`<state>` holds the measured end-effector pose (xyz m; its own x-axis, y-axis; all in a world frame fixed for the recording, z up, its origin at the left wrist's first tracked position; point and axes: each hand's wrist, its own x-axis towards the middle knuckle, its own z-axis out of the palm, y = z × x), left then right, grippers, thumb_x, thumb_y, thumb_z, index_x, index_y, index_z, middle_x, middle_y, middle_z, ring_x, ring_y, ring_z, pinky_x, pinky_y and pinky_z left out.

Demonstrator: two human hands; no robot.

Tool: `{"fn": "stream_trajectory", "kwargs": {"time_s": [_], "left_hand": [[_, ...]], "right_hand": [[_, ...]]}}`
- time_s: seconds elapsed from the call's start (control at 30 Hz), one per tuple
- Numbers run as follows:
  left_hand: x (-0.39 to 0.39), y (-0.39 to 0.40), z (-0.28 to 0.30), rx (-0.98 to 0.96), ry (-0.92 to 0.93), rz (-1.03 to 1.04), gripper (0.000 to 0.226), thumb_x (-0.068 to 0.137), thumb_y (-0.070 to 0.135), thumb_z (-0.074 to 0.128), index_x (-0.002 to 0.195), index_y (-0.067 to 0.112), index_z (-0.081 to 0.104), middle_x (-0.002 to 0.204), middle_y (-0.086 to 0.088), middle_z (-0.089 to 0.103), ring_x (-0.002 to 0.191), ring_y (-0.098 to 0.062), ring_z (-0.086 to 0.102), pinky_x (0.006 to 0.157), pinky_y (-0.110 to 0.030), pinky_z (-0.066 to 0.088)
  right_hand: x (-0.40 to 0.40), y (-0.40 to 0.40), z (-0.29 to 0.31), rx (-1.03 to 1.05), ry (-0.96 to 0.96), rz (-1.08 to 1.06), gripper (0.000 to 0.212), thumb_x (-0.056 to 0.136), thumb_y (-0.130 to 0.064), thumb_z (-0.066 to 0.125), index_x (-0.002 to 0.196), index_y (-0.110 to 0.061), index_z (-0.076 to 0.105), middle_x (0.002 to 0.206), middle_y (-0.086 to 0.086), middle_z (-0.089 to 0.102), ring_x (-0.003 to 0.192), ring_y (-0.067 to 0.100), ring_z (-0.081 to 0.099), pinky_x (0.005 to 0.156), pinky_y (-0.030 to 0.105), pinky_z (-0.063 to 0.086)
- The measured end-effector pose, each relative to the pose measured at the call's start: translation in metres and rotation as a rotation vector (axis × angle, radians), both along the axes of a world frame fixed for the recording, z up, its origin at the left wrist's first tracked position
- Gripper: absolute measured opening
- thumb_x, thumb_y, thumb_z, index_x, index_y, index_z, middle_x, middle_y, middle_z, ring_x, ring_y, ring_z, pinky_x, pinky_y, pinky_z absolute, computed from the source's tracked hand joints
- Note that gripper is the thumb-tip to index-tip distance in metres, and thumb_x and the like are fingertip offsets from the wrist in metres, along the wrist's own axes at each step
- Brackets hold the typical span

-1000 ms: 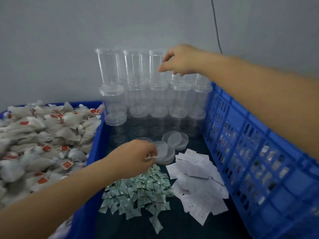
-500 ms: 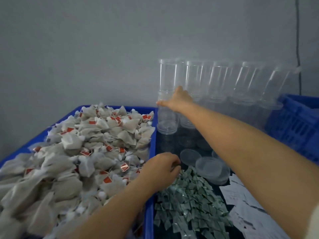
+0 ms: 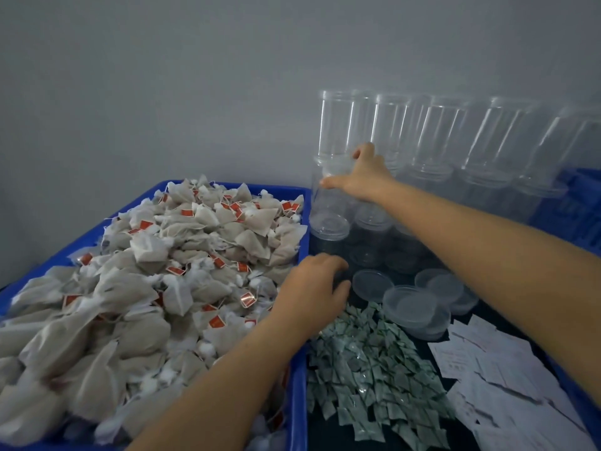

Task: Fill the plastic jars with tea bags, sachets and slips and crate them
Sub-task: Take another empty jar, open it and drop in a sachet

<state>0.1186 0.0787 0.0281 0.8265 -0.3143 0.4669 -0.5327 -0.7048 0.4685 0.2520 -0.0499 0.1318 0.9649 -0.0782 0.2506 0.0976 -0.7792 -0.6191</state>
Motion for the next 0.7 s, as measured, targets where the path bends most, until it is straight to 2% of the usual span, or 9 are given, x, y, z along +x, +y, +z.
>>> {"fn": "stream_trajectory", "kwargs": {"time_s": [0.13,0.2,0.27,0.33,0.4,0.5,0.6,0.63,0.7], "left_hand": [[-0.004,0.000,0.002,-0.048,-0.173,0.102,0.048,0.085,0.023,0.065,0.129,0.010,0.051,0.126,-0.006,0.055,0.117,-0.023,0.046,0.099,-0.033,0.036],[-0.009,-0.003,0.002,-0.017,-0.249,0.129,0.060,0.078,0.028,0.072,0.130,0.008,0.050,0.128,-0.008,0.052,0.119,-0.026,0.044,0.102,-0.036,0.035],[-0.016,-0.008,0.000,0.081,-0.312,0.129,0.072,0.071,0.034,0.078,0.131,0.005,0.050,0.130,-0.011,0.051,0.121,-0.031,0.045,0.103,-0.042,0.035],[-0.022,-0.014,0.000,0.236,-0.379,0.103,0.082,0.063,0.040,0.082,0.131,0.005,0.052,0.131,-0.014,0.052,0.122,-0.035,0.047,0.103,-0.049,0.035],[-0.026,-0.020,0.000,0.410,-0.487,0.065,0.087,0.055,0.043,0.086,0.130,0.008,0.056,0.131,-0.015,0.054,0.122,-0.035,0.051,0.104,-0.054,0.036],[-0.032,-0.026,0.000,0.605,-0.719,0.004,0.072,0.065,0.032,0.078,0.131,0.014,0.056,0.134,-0.013,0.055,0.123,-0.030,0.053,0.105,-0.054,0.033],[-0.034,-0.027,-0.005,0.728,-0.892,-0.053,0.055,0.084,0.017,0.046,0.139,0.015,0.039,0.138,-0.012,0.052,0.126,-0.028,0.051,0.108,-0.051,0.031],[-0.035,-0.028,-0.005,0.761,-0.918,-0.055,0.054,0.085,0.015,0.044,0.138,0.016,0.035,0.136,-0.012,0.053,0.126,-0.028,0.051,0.107,-0.049,0.033],[-0.036,-0.032,-0.006,0.799,-0.944,-0.050,0.062,0.080,0.016,0.060,0.137,0.017,0.033,0.131,-0.013,0.058,0.122,-0.029,0.054,0.104,-0.046,0.039]], "right_hand": [[-0.047,-0.021,-0.006,0.142,0.108,0.087,0.089,0.080,-0.044,0.080,0.150,-0.027,0.027,0.150,0.006,0.034,0.114,0.026,0.048,0.069,0.032,0.051],[-0.074,-0.033,-0.015,0.314,0.192,0.124,0.082,0.082,-0.044,0.077,0.151,-0.034,0.032,0.151,0.000,0.038,0.116,0.024,0.054,0.068,0.032,0.055],[-0.100,-0.042,-0.028,0.543,0.293,0.100,0.064,0.086,-0.046,0.071,0.143,-0.031,0.044,0.144,0.001,0.048,0.104,0.020,0.060,0.067,0.033,0.058],[-0.122,-0.051,-0.045,0.790,0.405,0.027,0.052,0.087,-0.051,0.069,0.130,-0.026,0.055,0.136,0.009,0.054,0.103,0.025,0.062,0.068,0.035,0.061],[-0.144,-0.061,-0.064,0.978,0.512,-0.044,0.056,0.083,-0.059,0.068,0.124,-0.022,0.061,0.127,0.015,0.061,0.103,0.031,0.067,0.065,0.035,0.061],[-0.170,-0.074,-0.090,1.117,0.669,-0.087,0.072,0.080,-0.073,0.061,0.126,-0.017,0.062,0.118,0.018,0.066,0.095,0.032,0.068,0.061,0.035,0.059],[-0.185,-0.086,-0.103,1.191,0.766,-0.101,0.081,0.079,-0.078,0.057,0.128,-0.014,0.060,0.121,0.021,0.063,0.086,0.031,0.066,0.055,0.032,0.058],[-0.188,-0.090,-0.105,1.198,0.786,-0.104,0.082,0.080,-0.079,0.057,0.129,-0.014,0.059,0.123,0.022,0.063,0.082,0.030,0.066,0.053,0.031,0.058],[-0.192,-0.095,-0.105,1.185,0.812,-0.104,0.082,0.081,-0.079,0.054,0.129,-0.014,0.060,0.123,0.024,0.063,0.075,0.029,0.067,0.051,0.029,0.058]]}}
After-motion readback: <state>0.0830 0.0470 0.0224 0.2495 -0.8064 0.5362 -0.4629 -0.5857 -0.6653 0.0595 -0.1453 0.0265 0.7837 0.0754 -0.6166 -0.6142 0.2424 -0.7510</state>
